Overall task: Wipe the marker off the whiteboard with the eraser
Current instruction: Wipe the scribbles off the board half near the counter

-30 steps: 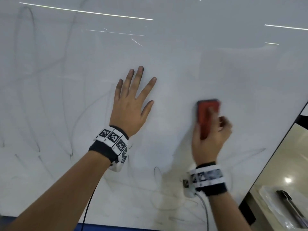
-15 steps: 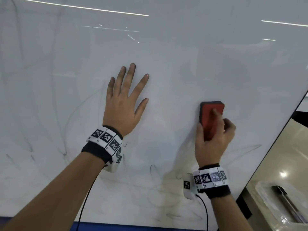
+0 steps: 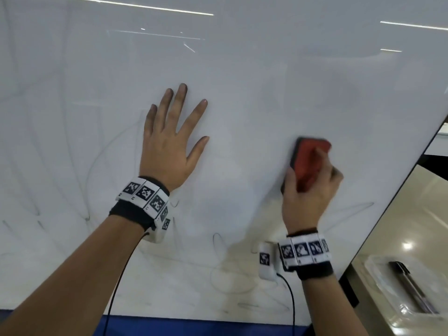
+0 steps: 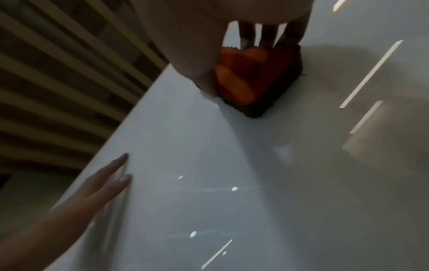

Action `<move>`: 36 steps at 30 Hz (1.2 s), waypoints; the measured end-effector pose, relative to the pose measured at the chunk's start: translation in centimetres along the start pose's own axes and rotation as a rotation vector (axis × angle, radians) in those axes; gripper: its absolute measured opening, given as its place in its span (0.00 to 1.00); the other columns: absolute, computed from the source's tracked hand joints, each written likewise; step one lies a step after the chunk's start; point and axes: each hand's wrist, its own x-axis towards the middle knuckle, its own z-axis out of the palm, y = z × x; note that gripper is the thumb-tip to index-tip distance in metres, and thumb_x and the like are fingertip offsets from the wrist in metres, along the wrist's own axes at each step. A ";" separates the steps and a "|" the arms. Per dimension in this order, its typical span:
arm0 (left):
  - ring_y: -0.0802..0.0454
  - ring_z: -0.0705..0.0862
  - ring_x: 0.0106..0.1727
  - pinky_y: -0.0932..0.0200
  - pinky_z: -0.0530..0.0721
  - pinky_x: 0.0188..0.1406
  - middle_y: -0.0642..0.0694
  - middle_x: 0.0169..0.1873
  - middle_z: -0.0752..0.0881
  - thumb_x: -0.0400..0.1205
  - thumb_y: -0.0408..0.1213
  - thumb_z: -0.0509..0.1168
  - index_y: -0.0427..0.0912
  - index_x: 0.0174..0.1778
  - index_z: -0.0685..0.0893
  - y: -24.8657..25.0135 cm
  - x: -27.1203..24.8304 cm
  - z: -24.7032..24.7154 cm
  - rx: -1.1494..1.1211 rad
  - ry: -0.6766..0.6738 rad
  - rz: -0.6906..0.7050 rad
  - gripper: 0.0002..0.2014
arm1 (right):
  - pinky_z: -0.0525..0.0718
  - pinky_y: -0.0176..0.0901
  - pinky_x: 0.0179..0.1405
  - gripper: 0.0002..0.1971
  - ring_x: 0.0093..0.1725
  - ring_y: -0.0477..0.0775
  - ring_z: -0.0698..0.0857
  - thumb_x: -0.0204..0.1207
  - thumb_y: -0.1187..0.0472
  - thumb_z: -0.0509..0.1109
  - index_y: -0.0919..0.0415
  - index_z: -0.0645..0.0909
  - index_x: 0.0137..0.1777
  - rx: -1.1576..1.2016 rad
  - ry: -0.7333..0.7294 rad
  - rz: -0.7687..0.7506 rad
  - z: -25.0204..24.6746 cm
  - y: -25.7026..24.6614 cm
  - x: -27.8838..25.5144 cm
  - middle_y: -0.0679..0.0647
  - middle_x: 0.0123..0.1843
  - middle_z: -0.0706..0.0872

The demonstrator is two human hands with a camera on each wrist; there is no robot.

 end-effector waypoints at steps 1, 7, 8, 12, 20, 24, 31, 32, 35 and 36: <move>0.43 0.51 0.91 0.38 0.52 0.89 0.44 0.90 0.53 0.91 0.56 0.55 0.56 0.89 0.60 0.1 0.0 0.1 -0.004 0.017 -0.009 0.29 | 0.77 0.61 0.65 0.28 0.61 0.66 0.77 0.76 0.60 0.78 0.54 0.78 0.77 -0.066 -0.047 -0.104 0.4 -1.2 0.3 0.65 0.66 0.76; 0.38 0.53 0.90 0.33 0.52 0.88 0.41 0.89 0.57 0.89 0.54 0.59 0.50 0.83 0.70 4.2 0.4 1.4 -0.122 0.157 -0.233 0.26 | 0.76 0.60 0.66 0.28 0.62 0.68 0.76 0.81 0.58 0.74 0.55 0.73 0.80 -0.258 -0.122 -0.177 -2.6 4.3 -0.9 0.67 0.69 0.75; 0.37 0.53 0.90 0.33 0.53 0.87 0.40 0.89 0.57 0.89 0.55 0.60 0.49 0.82 0.70 5.0 0.5 1.4 -0.133 0.162 -0.266 0.27 | 0.76 0.61 0.70 0.30 0.65 0.68 0.76 0.80 0.57 0.74 0.57 0.70 0.81 -0.209 -0.041 0.016 -4.3 6.7 -1.1 0.68 0.69 0.74; 0.36 0.53 0.90 0.35 0.56 0.86 0.38 0.89 0.55 0.84 0.61 0.64 0.50 0.81 0.70 7.5 0.9 0.9 -0.136 0.121 -0.292 0.32 | 0.73 0.61 0.74 0.34 0.71 0.73 0.74 0.80 0.58 0.71 0.53 0.61 0.84 -0.112 0.207 0.575 -8.4 10.6 -1.4 0.71 0.75 0.71; 0.40 0.48 0.91 0.36 0.51 0.88 0.41 0.90 0.52 0.84 0.59 0.66 0.57 0.87 0.64 13.2 0.5 3.8 -0.112 -0.039 0.014 0.35 | 0.67 0.44 0.65 0.30 0.62 0.56 0.70 0.82 0.60 0.73 0.57 0.69 0.82 -0.177 0.000 0.028 -5.1 5.5 3.5 0.66 0.68 0.72; 0.41 0.50 0.91 0.35 0.52 0.88 0.42 0.90 0.52 0.86 0.61 0.63 0.57 0.88 0.61 12.9 0.1 4.3 -0.108 -0.021 0.013 0.35 | 0.75 0.62 0.71 0.34 0.66 0.68 0.75 0.80 0.52 0.70 0.55 0.64 0.84 -0.144 0.073 0.304 -7.9 10.6 -0.4 0.69 0.69 0.72; 0.41 0.49 0.91 0.36 0.50 0.89 0.42 0.90 0.52 0.87 0.62 0.61 0.57 0.89 0.60 12.7 -0.2 4.4 -0.086 -0.042 0.018 0.35 | 0.66 0.42 0.67 0.35 0.66 0.67 0.74 0.78 0.60 0.72 0.62 0.66 0.84 -0.147 0.093 0.201 -6.9 7.3 3.2 0.71 0.69 0.73; 0.41 0.49 0.91 0.36 0.50 0.89 0.42 0.90 0.52 0.87 0.62 0.61 0.57 0.89 0.59 12.7 -0.2 4.4 -0.087 -0.040 0.017 0.35 | 0.67 0.45 0.65 0.32 0.64 0.65 0.73 0.79 0.60 0.73 0.59 0.68 0.83 -0.187 0.035 0.092 -6.3 5.9 4.3 0.70 0.68 0.73; 0.40 0.49 0.91 0.36 0.50 0.89 0.41 0.90 0.52 0.87 0.62 0.59 0.57 0.89 0.59 12.7 -0.2 4.5 -0.077 -0.041 0.016 0.35 | 0.72 0.53 0.62 0.27 0.60 0.64 0.74 0.81 0.58 0.72 0.57 0.72 0.80 -0.281 -0.110 -0.157 -5.0 4.0 4.4 0.68 0.68 0.74; 0.40 0.49 0.91 0.36 0.49 0.89 0.41 0.90 0.52 0.87 0.63 0.59 0.57 0.89 0.59 12.7 -0.3 4.5 -0.075 -0.042 0.016 0.35 | 0.72 0.53 0.62 0.26 0.59 0.64 0.74 0.82 0.58 0.72 0.57 0.73 0.79 -0.295 -0.143 -0.178 -4.9 4.6 3.3 0.68 0.67 0.74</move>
